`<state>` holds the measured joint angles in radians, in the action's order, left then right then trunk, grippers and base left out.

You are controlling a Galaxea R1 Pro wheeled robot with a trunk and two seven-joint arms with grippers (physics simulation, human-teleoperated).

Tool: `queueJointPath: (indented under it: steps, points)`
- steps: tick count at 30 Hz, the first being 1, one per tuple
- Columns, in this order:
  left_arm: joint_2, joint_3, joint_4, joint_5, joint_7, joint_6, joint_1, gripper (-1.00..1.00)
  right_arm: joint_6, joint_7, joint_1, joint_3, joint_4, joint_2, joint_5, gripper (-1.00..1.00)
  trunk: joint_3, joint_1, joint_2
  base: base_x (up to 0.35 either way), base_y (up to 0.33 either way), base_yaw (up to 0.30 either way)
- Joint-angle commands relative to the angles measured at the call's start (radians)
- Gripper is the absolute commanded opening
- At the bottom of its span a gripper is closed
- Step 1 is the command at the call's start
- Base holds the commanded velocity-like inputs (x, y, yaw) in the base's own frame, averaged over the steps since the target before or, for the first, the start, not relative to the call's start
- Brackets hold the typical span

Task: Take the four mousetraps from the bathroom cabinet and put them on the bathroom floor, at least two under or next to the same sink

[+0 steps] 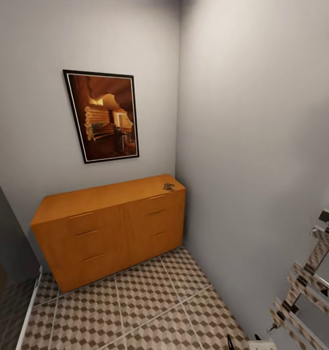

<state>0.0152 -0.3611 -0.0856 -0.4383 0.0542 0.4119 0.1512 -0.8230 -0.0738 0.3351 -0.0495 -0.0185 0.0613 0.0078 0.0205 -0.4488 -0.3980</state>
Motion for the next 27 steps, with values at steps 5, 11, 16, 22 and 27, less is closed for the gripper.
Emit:
queueJointPath:
  steps: [5, 11, 16, 22, 27]
  points:
    - [0.0, -0.009, 0.0, -0.003, 0.005, 0.002, 0.001, 1.0, -0.002, -0.008, 0.001, -0.006, 0.001, -0.001, 0.001, 1.0, 0.002, -0.001, -0.002, 0.337, 0.0, 0.0]
    - [0.0, -0.009, 0.0, -0.003, 0.004, 0.002, 0.001, 1.0, -0.002, -0.008, 0.001, -0.006, 0.001, -0.002, 0.001, 1.0, 0.002, -0.001, -0.002, 0.337, 0.0, 0.021]
    - [0.0, -0.009, 0.0, -0.003, 0.004, 0.002, 0.001, 1.0, -0.002, -0.008, 0.001, -0.006, 0.001, -0.002, 0.001, 1.0, 0.002, -0.001, -0.002, 0.276, 0.039, 0.129]
    - [0.0, -0.009, 0.0, -0.003, 0.005, 0.002, 0.001, 1.0, -0.002, -0.008, 0.001, -0.006, 0.001, -0.002, 0.001, 1.0, 0.002, -0.001, -0.002, 0.198, 0.099, 0.176]
    - [0.0, -0.009, 0.0, -0.003, 0.004, 0.002, 0.001, 1.0, -0.002, -0.008, 0.001, -0.006, 0.001, -0.002, 0.001, 1.0, 0.002, -0.001, -0.002, 0.182, 0.113, 0.18]
